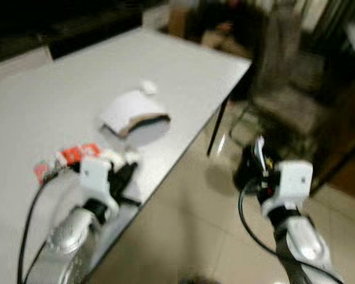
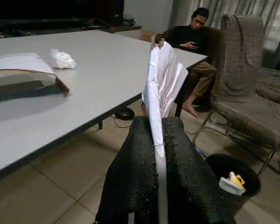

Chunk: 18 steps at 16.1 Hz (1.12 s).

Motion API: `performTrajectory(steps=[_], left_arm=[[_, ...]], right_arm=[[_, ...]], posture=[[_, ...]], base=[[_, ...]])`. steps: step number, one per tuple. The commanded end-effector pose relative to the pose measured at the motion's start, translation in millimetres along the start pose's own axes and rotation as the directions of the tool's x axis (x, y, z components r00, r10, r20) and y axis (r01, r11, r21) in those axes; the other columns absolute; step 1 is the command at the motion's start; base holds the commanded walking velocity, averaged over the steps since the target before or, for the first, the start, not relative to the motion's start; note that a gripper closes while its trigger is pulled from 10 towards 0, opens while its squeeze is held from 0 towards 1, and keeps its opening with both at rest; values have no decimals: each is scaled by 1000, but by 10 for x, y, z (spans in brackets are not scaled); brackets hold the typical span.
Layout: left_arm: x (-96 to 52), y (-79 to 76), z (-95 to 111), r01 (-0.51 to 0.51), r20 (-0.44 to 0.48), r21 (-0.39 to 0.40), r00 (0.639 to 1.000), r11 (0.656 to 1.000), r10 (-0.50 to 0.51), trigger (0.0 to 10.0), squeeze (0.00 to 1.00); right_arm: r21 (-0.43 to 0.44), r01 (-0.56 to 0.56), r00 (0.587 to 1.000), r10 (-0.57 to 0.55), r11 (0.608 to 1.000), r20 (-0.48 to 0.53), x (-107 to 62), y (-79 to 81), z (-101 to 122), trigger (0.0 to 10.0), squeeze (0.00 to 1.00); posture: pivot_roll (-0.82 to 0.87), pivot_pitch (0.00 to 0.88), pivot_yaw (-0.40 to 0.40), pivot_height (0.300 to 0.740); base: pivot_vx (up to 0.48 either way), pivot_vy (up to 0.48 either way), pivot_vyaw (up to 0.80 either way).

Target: Picking trash to rubbish bin

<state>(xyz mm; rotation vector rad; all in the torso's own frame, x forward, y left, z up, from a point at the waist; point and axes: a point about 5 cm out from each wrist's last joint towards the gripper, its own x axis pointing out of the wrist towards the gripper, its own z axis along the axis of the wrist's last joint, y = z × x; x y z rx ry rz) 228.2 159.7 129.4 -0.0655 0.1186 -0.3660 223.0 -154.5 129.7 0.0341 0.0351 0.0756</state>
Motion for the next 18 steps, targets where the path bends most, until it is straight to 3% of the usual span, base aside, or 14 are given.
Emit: performTrajectory(steps=[1, 2, 3, 4, 5, 6, 8, 9, 10, 11, 13, 18], left_arm=[[6, -23, 24, 2, -3, -32, 1000, 999, -2, 10000, 0], [56, 12, 38, -40, -28, -67, 999, 997, 39, 10000, 0], [96, 25, 64, -51, -30, -51, 998, 997, 50, 10000, 0], [143, 61, 124, -109, -12, 23, 994, 994, 110, 10000, 0], [141, 65, 162, -141, -11, 40, 990, 989, 141, 10000, 0], [117, -20, 133, -61, -20, -11, 998, 998, 61, 10000, 0], [94, -99, 85, -23, -51, -2, 998, 1000, 23, 10000, 0], [87, -90, 45, -54, -72, -26, 996, 998, 52, 10000, 0], [83, -82, 47, -61, -56, 0, 997, 998, 61, 10000, 0], [87, -79, 2, -57, -57, 107, 996, 993, 63, 10000, 0], [88, -52, -82, -55, -102, 161, 992, 985, 72, 10000, 0], [198, -8, -134, -41, -37, 157, 998, 987, 47, 10000, 0]], right_arm=[[19, 15, 1000, -15, 1000, -9, 36, -43, -2, 10000, 0], [37, 25, 1000, -25, 999, -13, 62, -45, -17, 10000, 0], [52, 41, 999, -41, 998, -15, 80, -51, -22, 10000, 0], [60, 54, 998, -53, 997, -25, 93, -53, -52, 10000, 0], [55, 45, 998, -43, 997, -34, 89, -23, -84, 10000, 0], [47, 33, 998, -30, 998, -48, 83, -3, -112, 10000, 0], [33, 27, 997, -24, 999, -71, 86, -1, -146, 10000, 0], [43, 26, 997, -23, 999, -78, 88, -6, -165, 10000, 0], [50, 25, 997, -21, 998, -80, 89, -8, -171, 10000, 0], [36, 16, 994, -12, 999, -107, 99, -18, -214, 10000, 0], [16, 19, 991, -16, 1000, -133, 112, -42, -283, 10000, 0], [-14, 12, 972, -15, 1000, -236, 129, -83, -483, 10000, 0]], posture=[[1, 29, -36, 740], [-2, 43, -45, 740], [-5, 42, -51, 740], [9, 37, -51, 740], [5, 40, -46, 740], [-1, 40, -44, 740], [-6, 41, -47, 740], [-11, 44, -51, 740], [-12, 44, -52, 740], [-17, 41, -61, 740], [-24, 35, -68, 740], [-38, 43, -78, 740]], base=[[0, 0, -800], [0, 0, -800], [0, 0, -800], [0, 0, -800], [0, 0, -800], [0, 0, -800], [0, 0, -800], [0, 0, -800], [0, 0, -800], [0, 0, -800], [0, 0, -800], [0, 0, -640]])
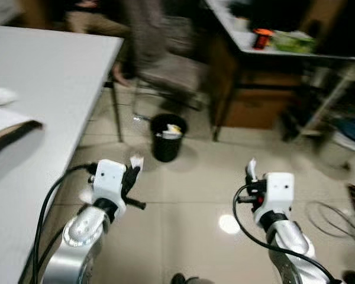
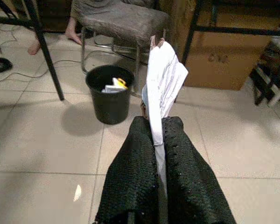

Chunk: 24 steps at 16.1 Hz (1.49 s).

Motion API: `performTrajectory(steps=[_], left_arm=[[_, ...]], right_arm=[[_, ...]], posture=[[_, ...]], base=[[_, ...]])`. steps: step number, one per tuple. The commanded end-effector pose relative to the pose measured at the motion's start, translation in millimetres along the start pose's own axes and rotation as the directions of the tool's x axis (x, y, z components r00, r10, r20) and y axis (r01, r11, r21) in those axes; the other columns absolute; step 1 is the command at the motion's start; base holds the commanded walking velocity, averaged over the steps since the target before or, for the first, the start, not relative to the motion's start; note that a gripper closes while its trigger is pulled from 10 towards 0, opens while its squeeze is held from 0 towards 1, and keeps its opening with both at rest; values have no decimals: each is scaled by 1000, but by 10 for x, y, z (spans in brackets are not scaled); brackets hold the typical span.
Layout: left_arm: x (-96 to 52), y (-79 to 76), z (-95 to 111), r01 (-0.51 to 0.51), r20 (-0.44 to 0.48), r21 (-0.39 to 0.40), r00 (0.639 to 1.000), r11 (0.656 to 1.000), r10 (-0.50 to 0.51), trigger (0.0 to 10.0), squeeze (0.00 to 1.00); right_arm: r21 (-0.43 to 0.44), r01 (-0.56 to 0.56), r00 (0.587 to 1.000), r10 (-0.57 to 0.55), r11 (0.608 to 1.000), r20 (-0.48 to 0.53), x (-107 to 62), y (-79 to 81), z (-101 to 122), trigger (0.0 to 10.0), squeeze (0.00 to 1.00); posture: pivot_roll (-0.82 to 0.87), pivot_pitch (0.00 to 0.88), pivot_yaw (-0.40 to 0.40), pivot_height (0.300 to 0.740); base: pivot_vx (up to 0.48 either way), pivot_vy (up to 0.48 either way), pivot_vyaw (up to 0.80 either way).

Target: Picking trash to rubbish bin

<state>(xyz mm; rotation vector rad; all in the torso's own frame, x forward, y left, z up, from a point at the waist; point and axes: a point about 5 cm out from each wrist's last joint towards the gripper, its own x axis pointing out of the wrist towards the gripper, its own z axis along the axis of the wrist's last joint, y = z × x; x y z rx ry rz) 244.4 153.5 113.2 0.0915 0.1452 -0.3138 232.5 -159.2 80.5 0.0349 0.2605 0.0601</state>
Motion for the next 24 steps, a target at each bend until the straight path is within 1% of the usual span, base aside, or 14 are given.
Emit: performTrajectory(steps=[1, 2, 3, 6, 8, 11, 17, 20, 22, 24], left_arm=[[16, -22, 15, 25, 22, 24, 999, 999, -26, 10000, 0], [35, -21, 1, 40, 22, 42, 999, 998, -41, 10000, 0], [70, -19, -11, 50, 32, 55, 998, 997, -52, 10000, 0], [102, -26, -23, 52, 42, 57, 998, 997, -55, 10000, 0], [109, -57, -62, 74, 35, 53, 996, 996, -76, 10000, 0], [126, -73, -75, 87, 36, 68, 995, 994, -89, 10000, 0], [151, -64, -88, 97, 40, 65, 994, 993, -100, 10000, 0], [166, -64, -175, 96, 15, 49, 995, 994, -97, 10000, 0], [180, -67, -201, 99, 8, 37, 995, 994, -99, 10000, 0], [190, -48, -217, 95, 5, 40, 995, 995, -96, 10000, 0]], right_arm=[[-31, -10, 1000, 9, 999, -27, 21, -3, -11, 10000, 0], [-39, -9, 999, 8, 999, -40, 26, 6, -30, 10000, 0], [-24, -7, 999, 5, 1000, -49, 57, 11, -45, 10000, 0], [-30, -17, 998, 15, 999, -55, 100, 27, -48, 10000, 0], [-40, -20, 998, 17, 999, -62, 120, 31, -69, 10000, 0], [-43, -17, 998, 15, 999, -61, 134, 35, -81, 10000, 0], [-32, -6, 997, 4, 999, -71, 144, 36, -127, 10000, 0], [-41, -20, 996, 17, 999, -86, 154, 42, -165, 10000, 0], [-71, -42, 997, 38, 997, -67, 178, 34, -135, 10000, 0], [-71, -41, 998, 37, 997, -56, 219, 24, -101, 10000, 0]], posture=[[-40, 43, -77, 740], [-46, 43, -75, 740], [-47, 48, -76, 740], [-47, 57, -78, 740], [-51, 62, -74, 740], [-49, 64, -70, 740], [-57, 68, -55, 740], [-67, 66, -46, 740], [-69, 65, -44, 740], [-73, 64, -39, 740]], base=[[244, 0, 0], [240, 0, 0], [296, 0, 0], [319, 0, 0], [371, 0, 0], [375, 0, 0], [398, 0, 0], [412, 0, -652], [414, 0, 0], [418, 0, 0]])
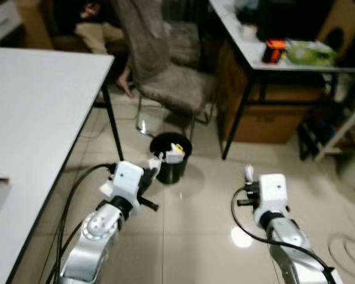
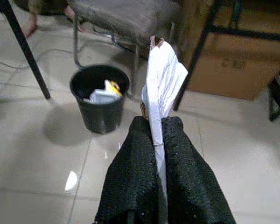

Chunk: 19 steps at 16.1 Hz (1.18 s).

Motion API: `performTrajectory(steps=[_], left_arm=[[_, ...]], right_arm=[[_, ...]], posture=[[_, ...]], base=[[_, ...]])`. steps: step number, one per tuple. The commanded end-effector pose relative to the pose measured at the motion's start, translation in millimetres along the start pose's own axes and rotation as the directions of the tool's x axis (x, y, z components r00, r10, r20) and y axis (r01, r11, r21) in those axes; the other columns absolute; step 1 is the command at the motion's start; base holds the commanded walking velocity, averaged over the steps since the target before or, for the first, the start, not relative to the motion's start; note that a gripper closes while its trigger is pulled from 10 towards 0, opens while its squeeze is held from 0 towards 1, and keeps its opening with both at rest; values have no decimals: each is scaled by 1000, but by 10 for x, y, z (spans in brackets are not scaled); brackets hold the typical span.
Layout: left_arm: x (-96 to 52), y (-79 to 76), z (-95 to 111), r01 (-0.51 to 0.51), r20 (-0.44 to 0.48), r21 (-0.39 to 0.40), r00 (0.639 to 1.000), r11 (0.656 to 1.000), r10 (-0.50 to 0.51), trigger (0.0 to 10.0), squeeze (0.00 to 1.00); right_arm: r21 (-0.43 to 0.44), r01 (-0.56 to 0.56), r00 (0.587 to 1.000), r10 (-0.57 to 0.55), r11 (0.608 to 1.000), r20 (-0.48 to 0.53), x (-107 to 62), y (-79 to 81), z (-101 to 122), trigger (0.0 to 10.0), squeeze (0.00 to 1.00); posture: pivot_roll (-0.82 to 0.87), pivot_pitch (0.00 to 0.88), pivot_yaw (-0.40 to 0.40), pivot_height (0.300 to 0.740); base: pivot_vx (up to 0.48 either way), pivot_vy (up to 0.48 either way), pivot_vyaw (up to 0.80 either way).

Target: Picking trash to rubbish bin

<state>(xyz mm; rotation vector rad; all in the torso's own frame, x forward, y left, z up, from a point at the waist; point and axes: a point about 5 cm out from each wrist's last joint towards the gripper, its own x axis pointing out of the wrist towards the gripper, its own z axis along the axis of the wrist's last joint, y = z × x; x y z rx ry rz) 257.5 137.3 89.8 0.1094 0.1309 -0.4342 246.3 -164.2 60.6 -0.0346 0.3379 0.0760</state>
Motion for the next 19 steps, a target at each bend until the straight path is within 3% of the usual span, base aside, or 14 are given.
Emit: performTrajectory(steps=[1, 6, 19], left_arm=[[-21, 89, -27, -25, -10, 14, 1000, 1000, 26, 10000, 0], [12, 111, -39, -44, -10, 14, 999, 999, 44, 10000, 0], [25, 138, -78, -45, -15, 22, 999, 999, 45, 10000, 0]], right_arm=[[-13, -36, 999, 36, 999, 34, 52, 93, 82, 10000, 0], [-121, -17, 998, 24, 992, 55, 95, 98, 70, 10000, 0], [-77, -79, 996, 83, 994, 42, 110, 148, 34, 10000, 0]], posture=[[-74, 66, -37, 740], [-74, 70, -34, 740], [-75, 53, -38, 740]], base=[[420, 0, 0], [420, 0, 0], [443, 0, 0]])
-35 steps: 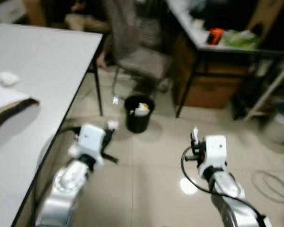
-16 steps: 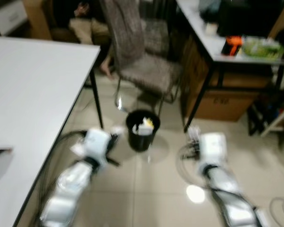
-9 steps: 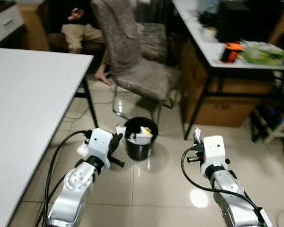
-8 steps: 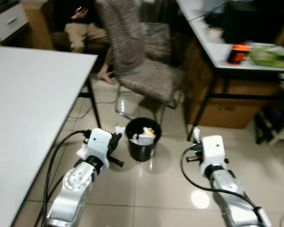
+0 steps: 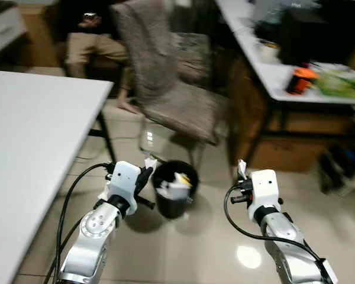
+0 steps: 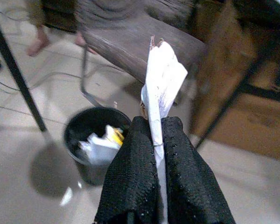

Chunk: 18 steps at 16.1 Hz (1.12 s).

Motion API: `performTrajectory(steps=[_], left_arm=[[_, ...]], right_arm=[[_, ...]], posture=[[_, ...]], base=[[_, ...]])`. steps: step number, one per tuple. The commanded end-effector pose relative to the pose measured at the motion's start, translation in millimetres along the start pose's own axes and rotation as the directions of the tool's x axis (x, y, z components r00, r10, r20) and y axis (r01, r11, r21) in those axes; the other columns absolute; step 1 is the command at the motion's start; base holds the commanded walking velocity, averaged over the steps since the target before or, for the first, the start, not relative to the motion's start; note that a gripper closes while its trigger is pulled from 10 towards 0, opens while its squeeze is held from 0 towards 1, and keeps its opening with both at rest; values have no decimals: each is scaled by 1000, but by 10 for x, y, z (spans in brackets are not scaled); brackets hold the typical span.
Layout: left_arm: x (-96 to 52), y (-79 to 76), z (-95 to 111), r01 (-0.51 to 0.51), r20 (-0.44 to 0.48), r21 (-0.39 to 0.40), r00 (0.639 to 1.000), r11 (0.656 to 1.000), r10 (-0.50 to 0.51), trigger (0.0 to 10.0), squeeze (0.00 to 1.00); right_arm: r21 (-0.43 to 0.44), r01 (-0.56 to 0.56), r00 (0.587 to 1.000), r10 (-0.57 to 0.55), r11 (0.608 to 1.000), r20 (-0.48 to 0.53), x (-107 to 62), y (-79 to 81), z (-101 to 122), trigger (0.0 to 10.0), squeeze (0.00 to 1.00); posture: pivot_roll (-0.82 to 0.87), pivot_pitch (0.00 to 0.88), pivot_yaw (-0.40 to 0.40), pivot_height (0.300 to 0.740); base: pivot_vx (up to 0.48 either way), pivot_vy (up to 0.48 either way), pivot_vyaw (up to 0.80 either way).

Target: Picking trash to rubbish bin

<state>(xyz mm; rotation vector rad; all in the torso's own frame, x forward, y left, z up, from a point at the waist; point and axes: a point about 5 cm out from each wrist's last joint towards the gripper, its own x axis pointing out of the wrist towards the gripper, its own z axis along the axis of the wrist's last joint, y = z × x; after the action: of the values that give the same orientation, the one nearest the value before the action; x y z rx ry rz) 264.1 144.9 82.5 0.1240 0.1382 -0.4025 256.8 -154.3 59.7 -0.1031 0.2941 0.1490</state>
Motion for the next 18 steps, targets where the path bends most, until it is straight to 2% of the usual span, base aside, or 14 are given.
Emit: performTrajectory(steps=[1, 7, 11, 18], left_arm=[[-10, 46, -5, -12, -3, 10, 1000, 1000, 12, 10000, 0], [5, 36, -2, -1, 2, 15, 1000, 1000, 1, 10000, 0], [14, 34, -3, 6, 2, 18, 1000, 1000, -6, 10000, 0], [-7, 70, -22, -6, -5, 25, 1000, 1000, 6, 10000, 0]], right_arm=[[4, -23, 1000, 23, 1000, 4, 2, 55, 3, 10000, 0], [-1, -24, 1000, 24, 1000, 5, 1, 44, -6, 10000, 0], [29, -44, 999, 44, 999, -6, 1, 77, -29, 10000, 0], [-64, -145, 989, 142, 987, -38, 51, 152, -68, 10000, 0]], posture=[[-76, 49, -39, 740], [-77, 42, -34, 740], [-77, 45, -30, 740], [-67, 47, -33, 740]], base=[[454, 0, 0], [457, 0, 0], [457, 0, -117], [457, 0, 0]])
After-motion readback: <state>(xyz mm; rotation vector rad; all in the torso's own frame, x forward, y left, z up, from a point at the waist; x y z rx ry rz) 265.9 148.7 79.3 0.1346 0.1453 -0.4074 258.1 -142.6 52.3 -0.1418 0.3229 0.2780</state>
